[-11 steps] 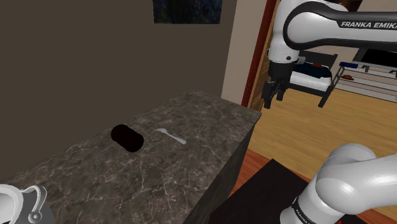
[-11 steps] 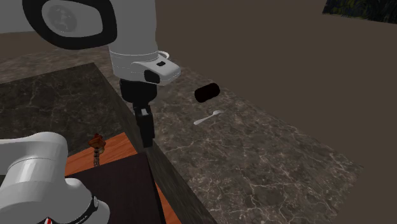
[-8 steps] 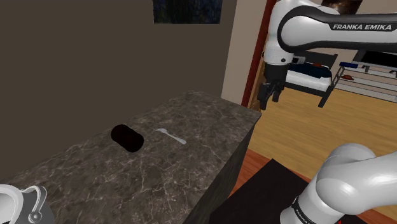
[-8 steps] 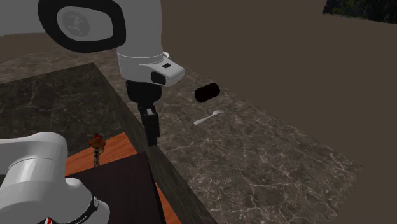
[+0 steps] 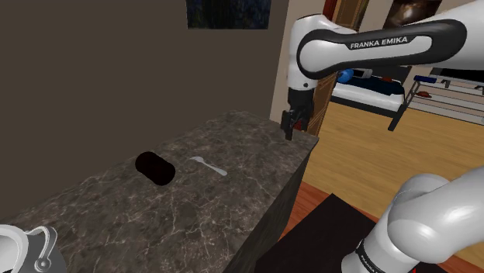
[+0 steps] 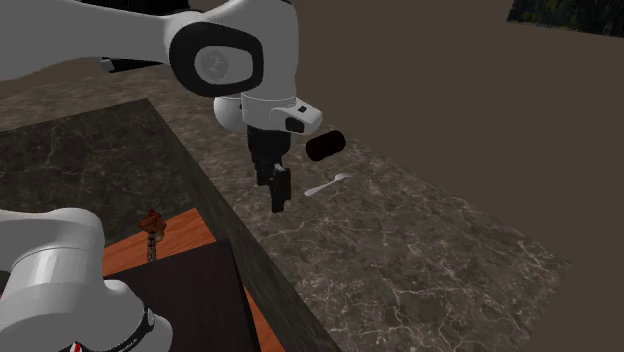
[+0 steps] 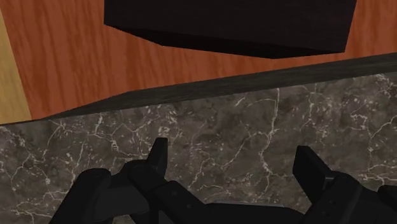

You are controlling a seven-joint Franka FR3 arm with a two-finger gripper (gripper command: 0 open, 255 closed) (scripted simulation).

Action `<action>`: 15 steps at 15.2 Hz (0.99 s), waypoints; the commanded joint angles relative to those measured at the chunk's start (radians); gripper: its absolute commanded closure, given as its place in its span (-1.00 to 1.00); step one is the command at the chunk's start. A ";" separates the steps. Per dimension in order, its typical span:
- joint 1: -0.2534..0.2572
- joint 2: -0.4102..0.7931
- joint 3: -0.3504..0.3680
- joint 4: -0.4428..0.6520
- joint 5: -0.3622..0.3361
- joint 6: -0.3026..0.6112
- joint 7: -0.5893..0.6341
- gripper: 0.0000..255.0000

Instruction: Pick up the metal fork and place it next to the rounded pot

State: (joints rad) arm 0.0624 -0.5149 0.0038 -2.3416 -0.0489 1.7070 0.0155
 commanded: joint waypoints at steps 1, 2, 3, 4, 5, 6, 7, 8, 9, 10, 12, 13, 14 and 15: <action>0.011 0.071 0.013 0.016 0.010 0.054 0.011 -1.00; 0.017 0.104 0.020 0.029 0.015 0.075 0.017 -1.00; 0.023 0.138 0.027 0.043 0.020 0.094 0.024 -1.00; 0.028 0.172 0.034 0.058 0.024 0.112 0.030 -1.00; 0.033 0.207 0.041 0.075 0.027 0.130 0.036 -1.00; 0.039 0.241 0.048 0.093 0.030 0.146 0.042 -1.00; 0.044 0.276 0.055 0.111 0.032 0.162 0.048 -1.00; 0.049 0.311 0.062 0.131 0.034 0.177 0.053 -1.00; 0.054 0.346 0.069 0.152 0.036 0.190 0.059 -1.00; 0.059 0.381 0.075 0.175 0.037 0.203 0.065 -1.00; 0.069 0.452 0.087 0.222 0.037 0.225 0.077 -1.00; 0.074 0.488 0.093 0.248 0.036 0.235 0.083 -1.00; 0.079 0.524 0.099 0.275 0.035 0.244 0.089 -1.00; 0.085 0.560 0.104 0.303 0.033 0.251 0.095 -1.00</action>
State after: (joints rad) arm 0.1410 0.0012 0.1016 -2.0764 -0.0141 1.9524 0.1031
